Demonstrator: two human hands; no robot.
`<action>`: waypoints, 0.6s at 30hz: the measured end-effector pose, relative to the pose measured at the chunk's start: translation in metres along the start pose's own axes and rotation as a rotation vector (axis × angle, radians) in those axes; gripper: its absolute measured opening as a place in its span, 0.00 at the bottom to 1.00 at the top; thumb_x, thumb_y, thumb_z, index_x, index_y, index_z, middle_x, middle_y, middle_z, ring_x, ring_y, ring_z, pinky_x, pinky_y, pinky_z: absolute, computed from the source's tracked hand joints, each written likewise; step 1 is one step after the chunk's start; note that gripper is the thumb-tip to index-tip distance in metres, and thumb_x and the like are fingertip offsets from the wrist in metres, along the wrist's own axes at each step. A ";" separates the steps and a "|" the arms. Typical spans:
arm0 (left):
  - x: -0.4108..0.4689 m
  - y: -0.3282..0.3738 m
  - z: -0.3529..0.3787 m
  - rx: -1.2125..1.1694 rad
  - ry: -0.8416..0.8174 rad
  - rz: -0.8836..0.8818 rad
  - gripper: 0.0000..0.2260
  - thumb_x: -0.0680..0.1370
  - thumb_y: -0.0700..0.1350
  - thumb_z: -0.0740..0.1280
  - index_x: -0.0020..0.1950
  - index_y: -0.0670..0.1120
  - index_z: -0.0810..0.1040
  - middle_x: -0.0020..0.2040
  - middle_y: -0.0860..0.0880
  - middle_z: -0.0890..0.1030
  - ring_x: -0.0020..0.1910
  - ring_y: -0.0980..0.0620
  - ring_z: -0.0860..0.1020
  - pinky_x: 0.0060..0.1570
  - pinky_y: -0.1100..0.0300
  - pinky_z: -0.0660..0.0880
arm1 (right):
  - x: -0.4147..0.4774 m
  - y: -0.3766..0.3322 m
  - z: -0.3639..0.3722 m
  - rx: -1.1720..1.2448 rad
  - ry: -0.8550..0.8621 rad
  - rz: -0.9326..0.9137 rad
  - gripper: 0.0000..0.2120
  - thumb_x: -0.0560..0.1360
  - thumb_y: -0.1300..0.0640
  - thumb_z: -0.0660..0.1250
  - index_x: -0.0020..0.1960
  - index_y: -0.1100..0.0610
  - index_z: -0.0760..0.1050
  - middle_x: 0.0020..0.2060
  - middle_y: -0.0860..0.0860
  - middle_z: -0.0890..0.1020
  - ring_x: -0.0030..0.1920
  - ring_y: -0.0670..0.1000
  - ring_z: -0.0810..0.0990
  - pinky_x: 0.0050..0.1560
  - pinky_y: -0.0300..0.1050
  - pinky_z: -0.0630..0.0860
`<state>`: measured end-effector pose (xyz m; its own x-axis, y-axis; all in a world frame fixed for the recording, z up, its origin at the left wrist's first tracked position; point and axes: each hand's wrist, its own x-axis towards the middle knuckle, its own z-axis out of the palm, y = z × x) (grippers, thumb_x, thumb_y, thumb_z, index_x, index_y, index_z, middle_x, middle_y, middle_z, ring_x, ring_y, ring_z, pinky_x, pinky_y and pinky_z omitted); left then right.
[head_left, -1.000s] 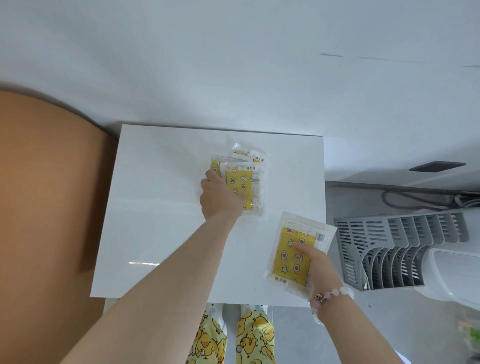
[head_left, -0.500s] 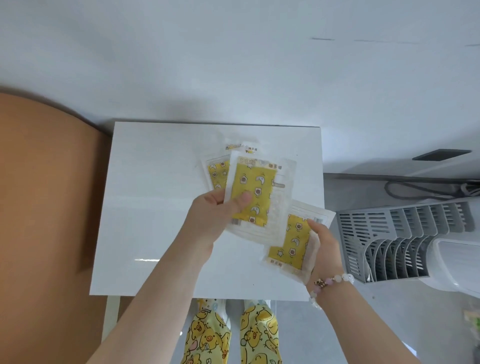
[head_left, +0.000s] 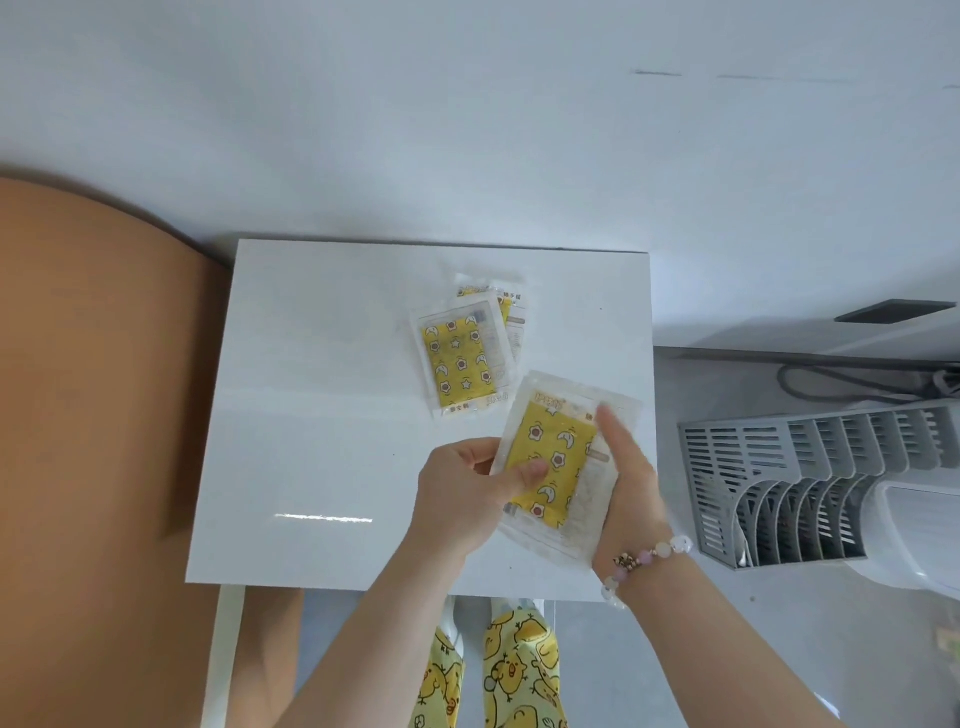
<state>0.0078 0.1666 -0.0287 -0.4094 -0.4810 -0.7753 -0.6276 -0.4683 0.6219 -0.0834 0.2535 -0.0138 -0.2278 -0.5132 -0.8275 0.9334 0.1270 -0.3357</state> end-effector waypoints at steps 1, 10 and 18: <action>0.000 -0.001 0.001 0.028 0.023 0.012 0.06 0.68 0.46 0.77 0.43 0.52 0.84 0.39 0.53 0.85 0.41 0.52 0.84 0.43 0.62 0.79 | 0.005 0.006 -0.004 -0.041 -0.006 -0.012 0.26 0.66 0.46 0.64 0.58 0.59 0.78 0.47 0.57 0.84 0.41 0.54 0.85 0.42 0.47 0.81; 0.009 0.018 0.015 0.969 0.108 0.245 0.31 0.67 0.62 0.71 0.62 0.50 0.66 0.57 0.54 0.68 0.59 0.53 0.71 0.60 0.57 0.66 | 0.020 0.030 -0.030 -0.295 0.355 -0.083 0.01 0.72 0.59 0.71 0.44 0.55 0.81 0.42 0.55 0.85 0.43 0.55 0.84 0.51 0.52 0.79; 0.049 0.024 -0.018 0.607 -0.289 -0.013 0.42 0.61 0.50 0.81 0.71 0.55 0.65 0.70 0.54 0.65 0.71 0.54 0.62 0.68 0.52 0.65 | 0.020 0.032 -0.013 -0.213 0.256 -0.063 0.03 0.72 0.62 0.70 0.45 0.57 0.82 0.41 0.55 0.86 0.42 0.57 0.84 0.48 0.52 0.80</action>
<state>-0.0153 0.1181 -0.0494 -0.5073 -0.2205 -0.8331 -0.8601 0.0682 0.5056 -0.0619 0.2585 -0.0475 -0.3703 -0.2991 -0.8794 0.8424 0.2908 -0.4536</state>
